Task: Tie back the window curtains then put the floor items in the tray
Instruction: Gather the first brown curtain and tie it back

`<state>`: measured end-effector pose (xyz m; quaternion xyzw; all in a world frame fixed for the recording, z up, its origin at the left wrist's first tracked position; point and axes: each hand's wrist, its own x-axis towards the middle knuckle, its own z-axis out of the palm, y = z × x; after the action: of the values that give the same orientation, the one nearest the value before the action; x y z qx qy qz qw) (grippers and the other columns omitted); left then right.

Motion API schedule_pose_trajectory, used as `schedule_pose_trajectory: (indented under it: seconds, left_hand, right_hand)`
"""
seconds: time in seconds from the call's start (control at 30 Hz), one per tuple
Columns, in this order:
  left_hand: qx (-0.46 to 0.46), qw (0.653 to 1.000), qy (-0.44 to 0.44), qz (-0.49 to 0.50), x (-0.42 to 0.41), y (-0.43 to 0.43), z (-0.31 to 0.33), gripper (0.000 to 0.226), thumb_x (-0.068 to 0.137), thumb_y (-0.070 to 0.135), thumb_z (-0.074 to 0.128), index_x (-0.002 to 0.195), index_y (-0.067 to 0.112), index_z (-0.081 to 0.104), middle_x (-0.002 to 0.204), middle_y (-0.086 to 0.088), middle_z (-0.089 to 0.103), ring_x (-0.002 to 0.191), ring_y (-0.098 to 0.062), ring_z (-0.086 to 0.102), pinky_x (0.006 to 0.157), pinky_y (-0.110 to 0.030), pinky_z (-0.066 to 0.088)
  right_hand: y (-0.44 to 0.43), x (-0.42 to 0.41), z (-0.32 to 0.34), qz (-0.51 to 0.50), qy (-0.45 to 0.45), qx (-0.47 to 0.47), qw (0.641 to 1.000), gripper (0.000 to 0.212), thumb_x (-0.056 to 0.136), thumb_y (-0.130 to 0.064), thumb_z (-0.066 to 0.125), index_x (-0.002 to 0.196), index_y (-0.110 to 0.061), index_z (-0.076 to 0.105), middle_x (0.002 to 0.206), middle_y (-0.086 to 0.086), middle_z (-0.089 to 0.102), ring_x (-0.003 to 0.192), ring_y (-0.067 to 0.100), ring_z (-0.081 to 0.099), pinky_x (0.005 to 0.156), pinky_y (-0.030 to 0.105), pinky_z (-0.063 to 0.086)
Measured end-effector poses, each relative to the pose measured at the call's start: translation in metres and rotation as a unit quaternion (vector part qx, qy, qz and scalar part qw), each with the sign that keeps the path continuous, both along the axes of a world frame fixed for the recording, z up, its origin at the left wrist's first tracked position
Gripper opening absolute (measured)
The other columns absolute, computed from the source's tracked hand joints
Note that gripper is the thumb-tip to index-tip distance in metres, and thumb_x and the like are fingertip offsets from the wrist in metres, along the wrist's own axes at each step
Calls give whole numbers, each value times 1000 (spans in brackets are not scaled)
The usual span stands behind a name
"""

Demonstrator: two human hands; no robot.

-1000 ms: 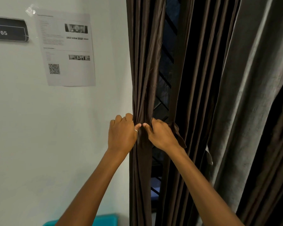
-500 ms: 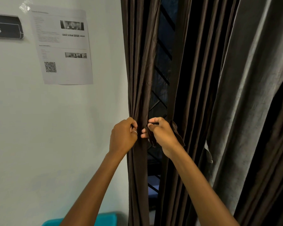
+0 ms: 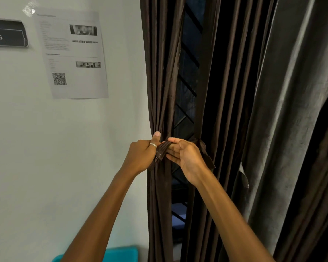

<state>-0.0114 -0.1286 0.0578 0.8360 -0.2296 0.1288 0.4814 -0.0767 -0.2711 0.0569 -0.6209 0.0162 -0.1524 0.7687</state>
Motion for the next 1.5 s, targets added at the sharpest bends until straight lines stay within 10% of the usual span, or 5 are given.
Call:
schedule_pose_trajectory:
  seconds: [0.37,0.67,1.07,1.23,1.5]
  left_hand:
    - [41,999,-25,-23,6,9,2,30,100,38,56,86,23,77,72,5,74,66,-11,70,64,-16,49]
    - [13,999,35,1,1,6,10,40,102,39,52,86,11,76,81,-10,73,77,-25,71,74,-37,62]
    - [216,964,-123,90,-8,16,15,34,104,47,43,90,25,65,74,6,63,69,-16,62,68,-30,52]
    - [232,941,-204,134,-19,9,21,33,103,47,45,101,24,67,84,2,68,67,-15,58,65,-28,50]
    - [185,979,-77,-42,-4,21,18,30,107,40,36,101,19,56,69,5,61,63,-14,65,68,-30,55]
  right_hand:
    - [13,0,-7,11,10,-76,997,39,95,-13,54,133,-22,48,121,3,70,117,16,64,107,38,48]
    - [39,1,-31,-100,17,-262,960,42,82,-51,77,105,-33,46,91,-13,71,82,-3,69,68,14,50]
    - [28,7,-30,-131,-14,-484,865,32,92,-11,57,120,-24,65,83,-3,70,75,18,66,60,23,47]
    - [36,11,-35,-134,-22,-507,851,27,91,-11,53,70,-26,61,60,-9,55,51,7,50,48,18,32]
    - [27,7,-32,-135,-51,-516,844,18,91,-20,56,74,-26,54,86,-2,54,76,13,55,57,22,38]
